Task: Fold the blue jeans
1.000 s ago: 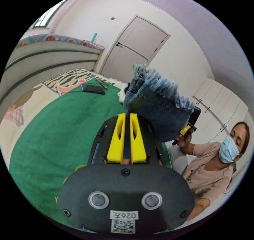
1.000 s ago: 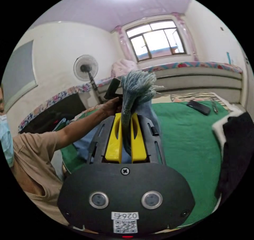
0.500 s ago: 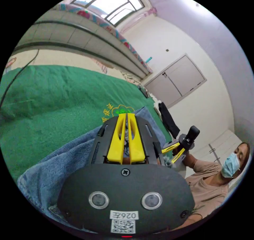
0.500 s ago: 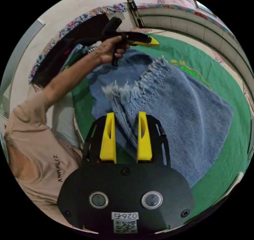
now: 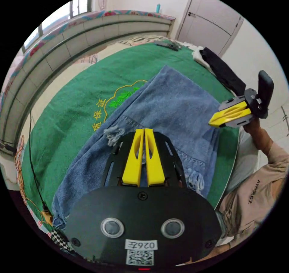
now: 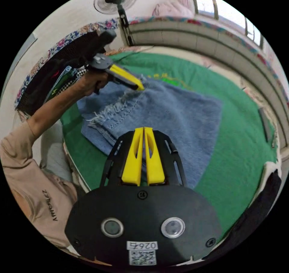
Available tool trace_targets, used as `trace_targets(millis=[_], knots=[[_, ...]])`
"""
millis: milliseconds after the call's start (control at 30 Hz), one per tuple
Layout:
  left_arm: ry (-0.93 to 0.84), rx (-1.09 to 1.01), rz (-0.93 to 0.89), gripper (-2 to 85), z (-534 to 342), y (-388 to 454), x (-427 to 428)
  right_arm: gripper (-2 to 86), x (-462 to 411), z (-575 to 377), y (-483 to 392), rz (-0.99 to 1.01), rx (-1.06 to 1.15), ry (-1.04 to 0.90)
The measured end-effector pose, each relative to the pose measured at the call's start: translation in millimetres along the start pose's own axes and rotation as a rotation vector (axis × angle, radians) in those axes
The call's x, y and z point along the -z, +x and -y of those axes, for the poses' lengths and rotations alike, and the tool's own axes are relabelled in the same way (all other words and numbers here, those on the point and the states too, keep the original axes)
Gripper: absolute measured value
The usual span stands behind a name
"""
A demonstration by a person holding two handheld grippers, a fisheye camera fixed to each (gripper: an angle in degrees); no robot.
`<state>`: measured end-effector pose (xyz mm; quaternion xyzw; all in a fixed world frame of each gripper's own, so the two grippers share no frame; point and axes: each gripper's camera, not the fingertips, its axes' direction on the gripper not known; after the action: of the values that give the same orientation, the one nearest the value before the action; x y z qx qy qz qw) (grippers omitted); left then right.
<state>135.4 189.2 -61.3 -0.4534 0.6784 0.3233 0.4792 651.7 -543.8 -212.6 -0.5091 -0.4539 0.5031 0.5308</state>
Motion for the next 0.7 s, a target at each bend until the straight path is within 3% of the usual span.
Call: trace_targets(millis=[100, 200, 433, 567, 700], knots=[[0.255, -0.054, -0.043, 0.2, 5.8, 42.0, 36.5, -0.8, 21.6, -18.8, 10.6, -0.123, -0.063, 0.121], [0.382, -0.092, -0.117, 7.6, 30.5, 73.8, 43.6, -0.5, 26.5, -39.3, 42.4, -0.056, -0.2, 0.122], [0.117, -0.009, -0.196, 16.2, 121.0, 103.7, -31.7, 8.4, 17.2, -89.4, 99.8, 0.023, -0.488, 0.118], [-0.03, 0.07, -0.183, 17.6, 150.0, 108.7, -68.1, 11.9, -19.4, -93.2, 113.9, 0.248, -0.54, 0.075], [-0.153, 0.104, -0.213, 22.0, 169.4, 118.7, -94.6, 5.3, -36.9, -84.0, 105.7, 0.226, -0.497, 0.064]])
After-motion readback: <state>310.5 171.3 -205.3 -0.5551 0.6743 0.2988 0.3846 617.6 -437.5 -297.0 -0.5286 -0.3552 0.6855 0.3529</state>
